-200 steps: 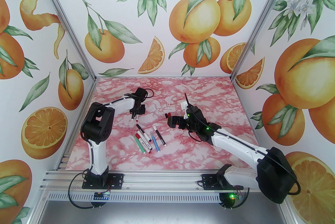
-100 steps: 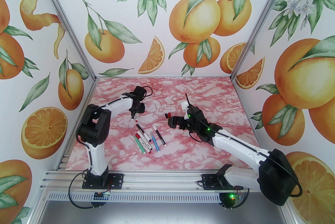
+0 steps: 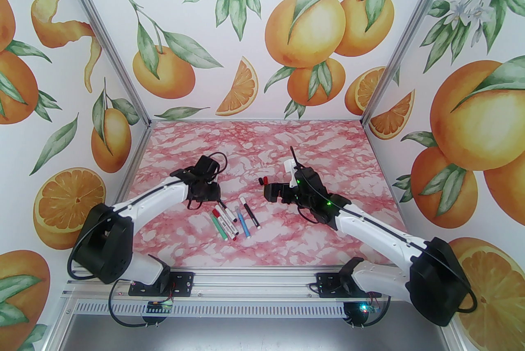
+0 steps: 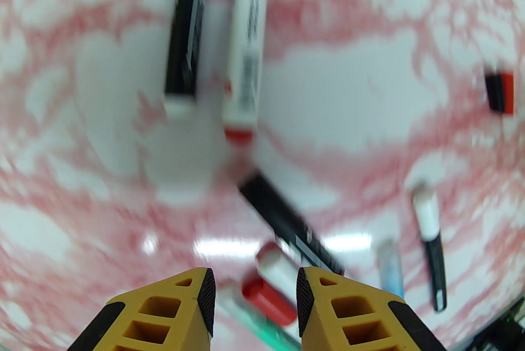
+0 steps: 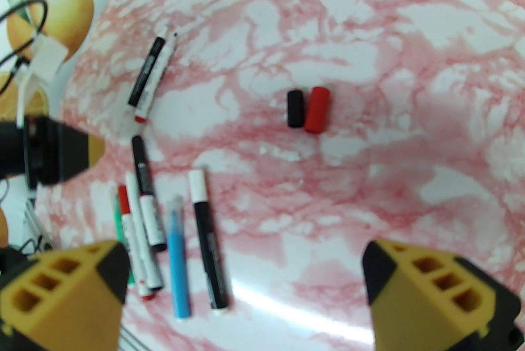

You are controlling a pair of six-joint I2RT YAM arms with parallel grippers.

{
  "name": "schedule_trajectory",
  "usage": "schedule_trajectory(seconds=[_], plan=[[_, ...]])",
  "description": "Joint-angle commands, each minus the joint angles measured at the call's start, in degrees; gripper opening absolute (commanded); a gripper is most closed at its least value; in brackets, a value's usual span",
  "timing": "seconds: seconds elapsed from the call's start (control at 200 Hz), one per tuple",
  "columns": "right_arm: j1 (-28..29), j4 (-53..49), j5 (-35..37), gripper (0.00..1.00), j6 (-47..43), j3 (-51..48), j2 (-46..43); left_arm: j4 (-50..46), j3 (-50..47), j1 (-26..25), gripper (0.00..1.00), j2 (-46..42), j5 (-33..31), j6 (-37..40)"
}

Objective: Open the pen caps

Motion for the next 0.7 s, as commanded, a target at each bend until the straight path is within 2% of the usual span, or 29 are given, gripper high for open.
schedule_trajectory(seconds=[0.0,0.295,0.696], plan=[[0.33,2.07,-1.90,1.00,-0.48,-0.30,0.42,1.38,-3.93,-1.34,0.40,-3.49,4.70,-6.04],[0.30,4.24,-1.80,1.00,0.83,-2.64,-0.21,0.81,-8.29,-6.29,0.37,-3.81,4.62,-10.52],[0.34,5.80,-1.28,1.00,2.49,-5.51,-2.43,0.07,-9.50,-7.95,0.32,-2.98,3.59,-11.40]])
